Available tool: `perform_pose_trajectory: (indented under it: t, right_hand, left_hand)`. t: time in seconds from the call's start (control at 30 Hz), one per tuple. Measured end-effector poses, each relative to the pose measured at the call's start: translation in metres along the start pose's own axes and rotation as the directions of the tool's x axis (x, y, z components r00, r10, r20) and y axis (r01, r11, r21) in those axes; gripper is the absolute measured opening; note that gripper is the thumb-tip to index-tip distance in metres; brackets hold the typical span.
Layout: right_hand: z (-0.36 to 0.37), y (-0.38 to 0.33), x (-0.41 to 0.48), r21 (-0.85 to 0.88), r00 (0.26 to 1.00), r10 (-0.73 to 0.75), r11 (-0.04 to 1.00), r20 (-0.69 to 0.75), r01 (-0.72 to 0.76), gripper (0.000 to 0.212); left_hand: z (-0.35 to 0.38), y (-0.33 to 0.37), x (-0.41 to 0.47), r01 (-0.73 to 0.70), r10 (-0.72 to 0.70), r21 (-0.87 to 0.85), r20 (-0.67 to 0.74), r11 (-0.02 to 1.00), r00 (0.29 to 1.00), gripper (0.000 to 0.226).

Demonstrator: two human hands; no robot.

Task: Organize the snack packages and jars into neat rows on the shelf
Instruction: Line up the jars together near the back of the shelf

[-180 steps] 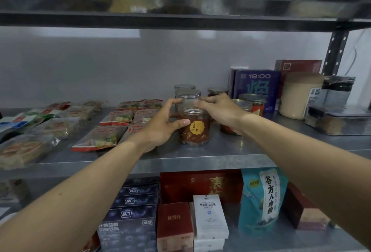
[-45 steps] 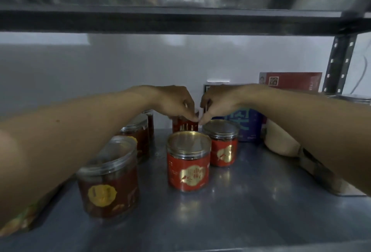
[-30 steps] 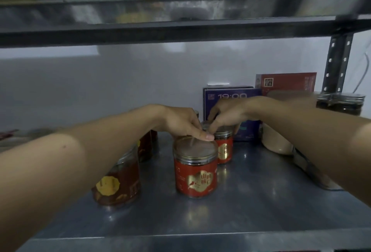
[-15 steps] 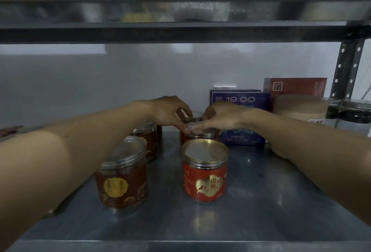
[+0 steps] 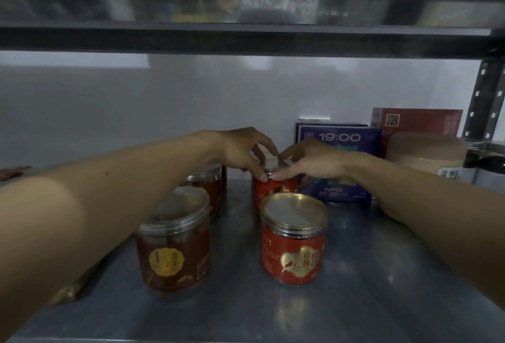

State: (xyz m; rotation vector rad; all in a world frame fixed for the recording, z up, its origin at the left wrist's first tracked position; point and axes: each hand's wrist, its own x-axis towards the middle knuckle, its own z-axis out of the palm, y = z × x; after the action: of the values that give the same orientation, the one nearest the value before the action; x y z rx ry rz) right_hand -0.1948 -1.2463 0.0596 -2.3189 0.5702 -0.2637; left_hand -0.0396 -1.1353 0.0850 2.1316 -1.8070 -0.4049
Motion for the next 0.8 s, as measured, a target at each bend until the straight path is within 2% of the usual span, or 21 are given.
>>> perform_pose_trajectory:
  t: [0.13, 0.27, 0.43, 0.6, 0.8]
  right_hand:
    - [-0.007, -0.002, 0.002, 0.092, 0.997, -0.006, 0.996, -0.075, 0.013, 0.078]
    - [-0.010, -0.010, 0.002, 0.125, 0.987, -0.047, 0.990, -0.157, 0.067, 0.087]
    - [-0.010, -0.013, 0.001, 0.118, 0.985, -0.056, 0.990, -0.165, 0.076, 0.082]
    - [-0.001, -0.006, -0.002, 0.061, 0.988, -0.016, 0.998, -0.151, 0.026, 0.086]
    - [0.010, 0.004, -0.005, 0.022, 0.977, 0.029, 0.999, -0.210, -0.025, 0.085]
  left_hand:
    - [-0.010, -0.003, -0.005, -0.067, 0.057, -0.110, -0.094, 0.992, 0.994, 0.051]
    - [-0.020, -0.003, -0.011, -0.102, 0.086, -0.087, -0.167, 0.991, 0.982, 0.044]
    - [-0.021, -0.003, -0.015, -0.112, 0.099, -0.063, -0.190, 0.992, 0.977, 0.040]
    - [-0.006, -0.006, -0.012, -0.076, 0.069, -0.043, -0.138, 0.996, 0.988, 0.042]
    - [0.006, -0.004, -0.007, -0.078, 0.078, 0.008, -0.080, 0.997, 0.994, 0.042]
